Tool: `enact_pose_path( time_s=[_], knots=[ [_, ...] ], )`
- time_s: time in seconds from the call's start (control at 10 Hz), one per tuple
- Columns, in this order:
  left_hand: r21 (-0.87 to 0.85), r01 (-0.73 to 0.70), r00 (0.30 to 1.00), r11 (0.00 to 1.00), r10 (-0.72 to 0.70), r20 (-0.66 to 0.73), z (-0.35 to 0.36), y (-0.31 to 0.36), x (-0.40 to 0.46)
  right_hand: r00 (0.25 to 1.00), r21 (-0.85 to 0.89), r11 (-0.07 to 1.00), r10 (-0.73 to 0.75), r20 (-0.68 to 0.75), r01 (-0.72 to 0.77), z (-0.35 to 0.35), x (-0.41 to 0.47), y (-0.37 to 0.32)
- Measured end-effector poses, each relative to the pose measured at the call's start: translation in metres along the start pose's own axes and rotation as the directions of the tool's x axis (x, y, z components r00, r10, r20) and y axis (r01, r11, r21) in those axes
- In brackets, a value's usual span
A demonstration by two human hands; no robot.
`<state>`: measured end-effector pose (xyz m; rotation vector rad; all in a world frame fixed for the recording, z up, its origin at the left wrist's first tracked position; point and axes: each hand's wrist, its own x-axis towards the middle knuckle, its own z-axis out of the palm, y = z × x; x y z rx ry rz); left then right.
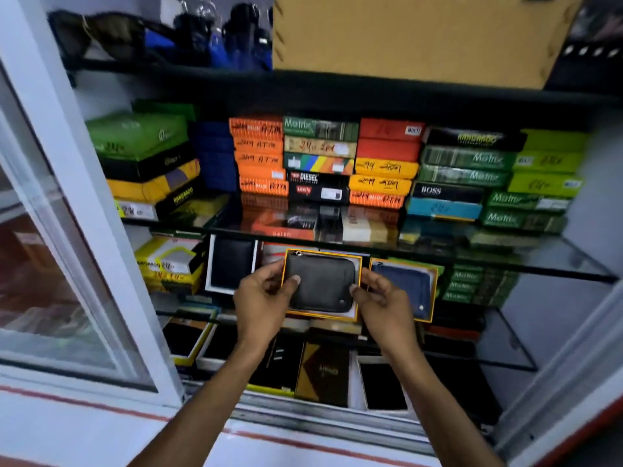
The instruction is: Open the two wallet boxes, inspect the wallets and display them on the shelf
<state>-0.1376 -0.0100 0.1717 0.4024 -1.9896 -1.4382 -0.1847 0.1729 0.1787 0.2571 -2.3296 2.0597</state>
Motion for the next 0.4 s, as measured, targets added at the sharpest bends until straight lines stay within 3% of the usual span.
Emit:
enact_pose_path(
  time_s=[0.1, 0.3, 0.4],
  knots=[
    [0.103, 0.021, 0.999, 0.994, -0.026, 0.043, 0.020, -0.015, 0.028, 0.996, -0.052, 0.996, 0.081, 0.046, -0.078, 0.013, 0.030, 0.005],
    [0.229, 0.093, 0.973, 0.969, -0.137, 0.188, 0.037, -0.034, 0.038, 0.993, -0.197, 0.977, 0.093, 0.066, -0.079, 0.026, 0.052, 0.019],
    [0.289, -0.009, 0.987, 0.957, -0.037, 0.154, 0.034, -0.032, 0.027, 0.997, -0.218, 0.976, 0.040, 0.063, -0.026, 0.020, 0.039, 0.015]
  ],
)
